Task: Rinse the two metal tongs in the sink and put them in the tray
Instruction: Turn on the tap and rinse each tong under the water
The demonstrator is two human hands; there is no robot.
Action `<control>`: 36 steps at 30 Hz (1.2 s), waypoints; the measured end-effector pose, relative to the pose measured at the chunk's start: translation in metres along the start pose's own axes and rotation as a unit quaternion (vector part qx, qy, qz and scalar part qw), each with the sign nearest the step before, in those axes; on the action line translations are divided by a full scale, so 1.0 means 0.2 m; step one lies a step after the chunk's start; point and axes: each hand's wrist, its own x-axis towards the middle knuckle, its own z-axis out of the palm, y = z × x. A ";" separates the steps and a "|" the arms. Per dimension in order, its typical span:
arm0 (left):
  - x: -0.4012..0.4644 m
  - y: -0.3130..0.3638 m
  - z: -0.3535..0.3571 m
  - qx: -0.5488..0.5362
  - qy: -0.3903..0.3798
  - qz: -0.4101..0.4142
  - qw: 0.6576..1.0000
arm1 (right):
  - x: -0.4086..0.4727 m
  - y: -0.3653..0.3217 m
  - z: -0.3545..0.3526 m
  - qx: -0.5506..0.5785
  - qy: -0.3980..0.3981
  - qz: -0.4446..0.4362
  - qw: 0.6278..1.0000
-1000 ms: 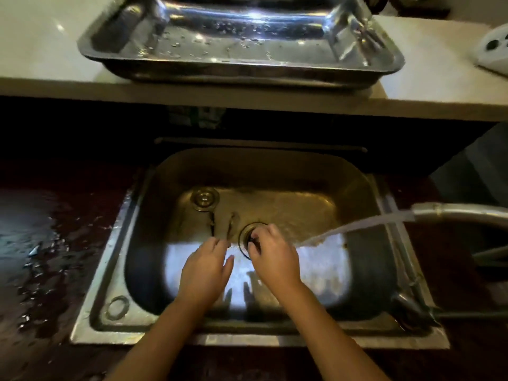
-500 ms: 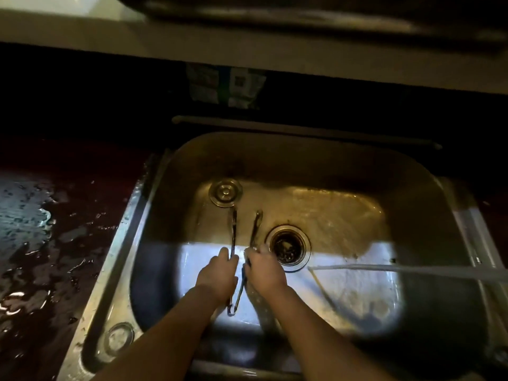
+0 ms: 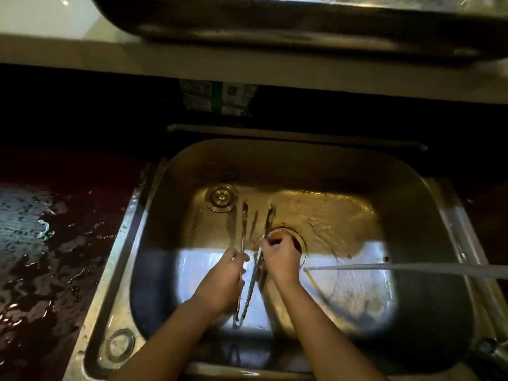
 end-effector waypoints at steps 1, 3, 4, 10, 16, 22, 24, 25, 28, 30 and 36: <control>-0.03 0.02 -0.01 -0.032 0.012 0.005 0.999 | 0.01 -0.01 -0.04 0.006 0.000 0.007 1.000; -0.07 0.09 -0.05 -0.170 0.025 -0.034 0.985 | 0.00 0.00 -0.13 0.008 0.002 0.020 1.000; -0.09 0.13 -0.07 -0.254 0.021 -0.065 0.965 | -0.02 0.01 -0.17 0.015 0.000 0.034 0.999; -0.18 0.37 -0.07 -0.475 -0.091 -0.126 0.866 | -0.14 0.07 -0.41 0.051 0.014 0.076 0.996; -0.23 0.49 -0.07 -0.539 -0.154 -0.152 0.814 | -0.30 0.14 -0.54 0.150 0.014 0.102 0.983; -0.26 0.55 -0.08 -0.526 -0.166 -0.174 0.816 | -0.40 0.30 -0.68 0.083 0.069 0.020 0.994; -0.25 0.58 -0.08 -0.527 -0.166 -0.165 0.817 | -0.44 0.31 -0.73 -0.056 0.078 -0.129 0.987; -0.25 0.59 -0.09 -0.525 -0.164 -0.160 0.819 | -0.43 0.32 -0.73 -0.133 0.049 -0.203 0.969; -0.24 0.62 -0.10 -0.515 -0.157 -0.146 0.830 | -0.36 0.31 -0.78 -0.274 -0.031 -0.318 0.907; -0.24 0.63 -0.11 -0.512 -0.149 -0.136 0.835 | -0.26 0.29 -0.86 -0.288 0.033 -0.330 0.898; -0.19 0.63 -0.10 -0.518 -0.135 -0.122 0.836 | -0.33 0.32 -0.89 -0.275 -0.062 -0.359 0.890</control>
